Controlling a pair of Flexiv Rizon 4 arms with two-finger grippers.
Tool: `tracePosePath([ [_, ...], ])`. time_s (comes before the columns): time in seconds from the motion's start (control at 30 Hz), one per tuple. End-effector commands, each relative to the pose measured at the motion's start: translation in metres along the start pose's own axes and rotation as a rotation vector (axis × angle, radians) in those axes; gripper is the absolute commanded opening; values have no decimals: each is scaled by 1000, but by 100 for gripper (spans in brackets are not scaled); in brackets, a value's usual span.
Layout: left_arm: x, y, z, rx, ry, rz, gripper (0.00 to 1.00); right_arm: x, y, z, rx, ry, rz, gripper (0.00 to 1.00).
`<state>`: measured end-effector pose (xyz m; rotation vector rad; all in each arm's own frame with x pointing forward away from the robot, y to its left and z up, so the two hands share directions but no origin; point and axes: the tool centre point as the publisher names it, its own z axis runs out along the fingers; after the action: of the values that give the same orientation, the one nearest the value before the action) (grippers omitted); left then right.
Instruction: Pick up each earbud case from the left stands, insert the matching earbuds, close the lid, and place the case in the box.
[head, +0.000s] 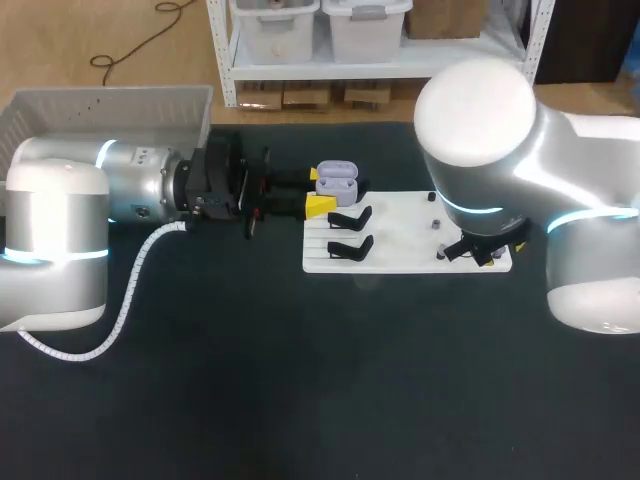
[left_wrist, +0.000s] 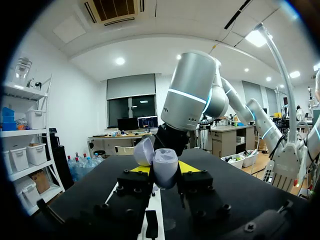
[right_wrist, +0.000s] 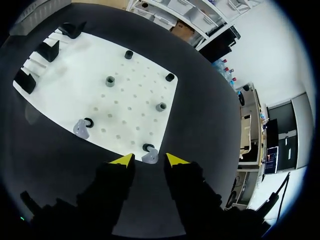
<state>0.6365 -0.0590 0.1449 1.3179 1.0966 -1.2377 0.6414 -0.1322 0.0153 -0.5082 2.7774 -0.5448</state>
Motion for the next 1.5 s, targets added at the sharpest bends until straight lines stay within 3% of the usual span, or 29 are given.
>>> tracePosePath([
  [0.03, 0, -1, 0, -3, -1, 2, 0, 0, 0, 2, 9, -9, 3, 37],
  [0.67, 0, -1, 0, -3, -1, 2, 0, -2, -1, 8, 16, -9, 10, 33],
  [0.97, 0, -1, 0, -3, -1, 2, 0, -2, -1, 9, 19, -6, 9, 20],
  [1.07, 0, -1, 0, -3, -1, 2, 0, -3, -1, 9, 19, -7, 9, 0],
  [1.2, 0, -1, 0, -3, -1, 2, 0, -3, -1, 8, 19, -8, 10, 0],
  [1.33, 0, -1, 0, -3, -1, 2, 0, -3, -4, 0, 18, -13, 17, 0],
  [1.5, 0, -1, 0, -3, -1, 2, 0, -3, -10, -30, -12, -10, 66, 0],
])
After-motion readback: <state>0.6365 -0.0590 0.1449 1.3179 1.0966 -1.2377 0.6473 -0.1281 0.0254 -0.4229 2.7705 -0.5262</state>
